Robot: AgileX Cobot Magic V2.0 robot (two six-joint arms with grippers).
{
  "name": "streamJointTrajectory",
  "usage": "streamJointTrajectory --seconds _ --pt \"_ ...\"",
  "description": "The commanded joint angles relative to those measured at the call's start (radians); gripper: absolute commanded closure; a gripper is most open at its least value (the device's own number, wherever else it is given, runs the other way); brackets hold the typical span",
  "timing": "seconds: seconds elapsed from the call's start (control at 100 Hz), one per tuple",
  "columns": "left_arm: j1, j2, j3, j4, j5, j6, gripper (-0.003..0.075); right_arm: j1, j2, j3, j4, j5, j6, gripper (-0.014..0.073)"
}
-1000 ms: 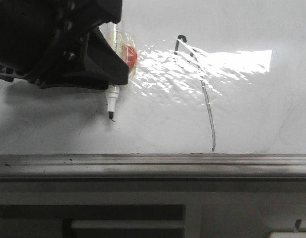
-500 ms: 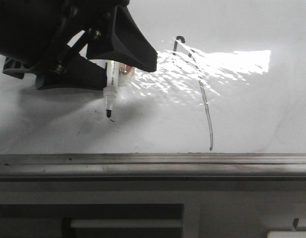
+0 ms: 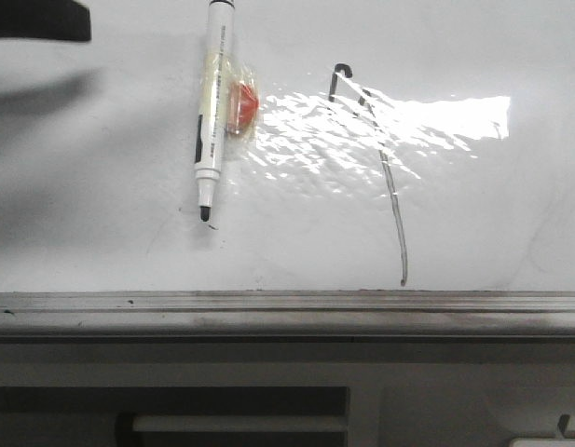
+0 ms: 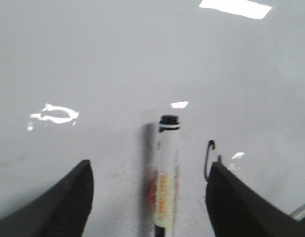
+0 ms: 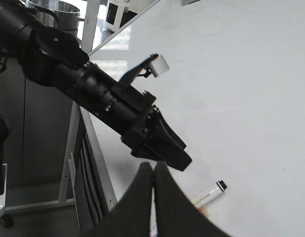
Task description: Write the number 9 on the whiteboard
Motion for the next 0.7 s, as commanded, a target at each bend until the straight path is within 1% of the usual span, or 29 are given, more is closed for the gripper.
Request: streamJointTrajectory --seconds 0.0,0.15,0.19,0.25,0.37,0.5,0.57,0.69 --pt "-0.001 -0.089 -0.026 0.054 0.033 0.004 0.0403 -0.006 -0.019 -0.025 -0.003 -0.062 0.004 0.0653" --pt "-0.001 -0.2 -0.026 0.17 0.094 0.004 0.0605 -0.016 -0.064 -0.01 -0.018 -0.004 0.004 0.064" --pt "-0.001 -0.236 -0.026 0.216 0.117 0.004 0.0671 -0.03 -0.085 0.005 -0.032 0.006 0.004 0.0633" --pt "-0.001 -0.275 -0.026 0.281 0.157 0.004 0.0743 -0.059 -0.122 0.041 -0.04 0.005 0.016 0.0634" --pt "-0.001 -0.338 -0.026 0.363 0.228 0.004 0.0741 -0.134 -0.211 0.134 -0.103 -0.002 0.091 0.0634" --pt "-0.001 -0.365 -0.026 0.376 0.276 0.004 0.0741 -0.21 -0.314 0.226 -0.123 0.0 0.094 0.0634" --pt "-0.001 -0.365 -0.026 0.375 0.284 0.004 0.0741 -0.229 -0.359 0.263 -0.123 0.01 0.094 0.0634" --pt "-0.001 -0.359 -0.026 0.375 0.284 0.004 0.0741 -0.232 -0.405 0.293 -0.123 0.048 0.094 0.0634"
